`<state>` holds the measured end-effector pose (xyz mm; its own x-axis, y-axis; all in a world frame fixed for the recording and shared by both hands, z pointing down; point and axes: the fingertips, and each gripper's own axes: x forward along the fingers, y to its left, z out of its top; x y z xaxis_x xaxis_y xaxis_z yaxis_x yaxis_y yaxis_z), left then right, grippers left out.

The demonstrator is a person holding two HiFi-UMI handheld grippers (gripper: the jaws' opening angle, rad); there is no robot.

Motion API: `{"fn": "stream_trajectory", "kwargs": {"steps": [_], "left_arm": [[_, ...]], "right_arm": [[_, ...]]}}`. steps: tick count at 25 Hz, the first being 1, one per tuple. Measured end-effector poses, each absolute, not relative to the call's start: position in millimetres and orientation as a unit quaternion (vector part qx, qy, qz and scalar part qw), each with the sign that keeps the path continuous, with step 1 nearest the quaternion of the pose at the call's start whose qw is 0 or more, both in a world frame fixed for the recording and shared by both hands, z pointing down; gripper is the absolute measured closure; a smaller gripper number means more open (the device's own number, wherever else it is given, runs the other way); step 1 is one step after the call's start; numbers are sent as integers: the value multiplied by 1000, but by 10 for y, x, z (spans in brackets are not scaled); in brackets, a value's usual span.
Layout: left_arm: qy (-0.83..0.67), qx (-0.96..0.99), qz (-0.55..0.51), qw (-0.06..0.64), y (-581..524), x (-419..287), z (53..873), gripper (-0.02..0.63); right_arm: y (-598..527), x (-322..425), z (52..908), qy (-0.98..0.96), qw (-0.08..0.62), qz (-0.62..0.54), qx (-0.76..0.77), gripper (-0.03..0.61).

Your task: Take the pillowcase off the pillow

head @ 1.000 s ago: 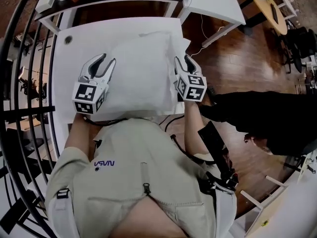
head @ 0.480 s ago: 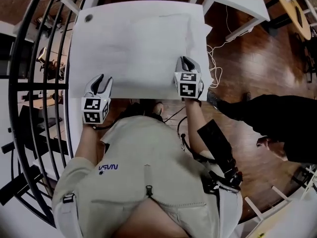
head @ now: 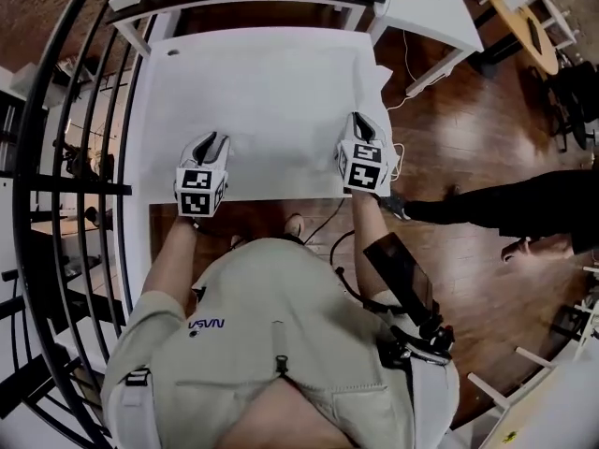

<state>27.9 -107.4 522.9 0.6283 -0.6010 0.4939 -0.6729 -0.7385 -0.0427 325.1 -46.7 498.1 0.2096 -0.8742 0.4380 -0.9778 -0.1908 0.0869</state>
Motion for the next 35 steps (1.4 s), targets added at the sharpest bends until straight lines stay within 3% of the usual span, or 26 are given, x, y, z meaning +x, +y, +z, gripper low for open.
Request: {"fn": "stream_trajectory", "kwargs": {"steps": [3, 7, 18, 35], "left_arm": [[-377, 910, 161, 63, -1028, 101, 4749, 572], [-376, 923, 77, 28, -837, -5, 4110, 607], [-366, 929, 47, -14, -166, -30, 3802, 607], [-413, 909, 52, -25, 40, 174, 3836, 607]], "right_arm": [[-312, 2927, 4502, -616, 105, 115, 772, 575], [-70, 2385, 4029, -632, 53, 76, 770, 575], [497, 1764, 3679, -644, 16, 43, 763, 577], [706, 1888, 3738, -677, -5, 34, 735, 578]]}}
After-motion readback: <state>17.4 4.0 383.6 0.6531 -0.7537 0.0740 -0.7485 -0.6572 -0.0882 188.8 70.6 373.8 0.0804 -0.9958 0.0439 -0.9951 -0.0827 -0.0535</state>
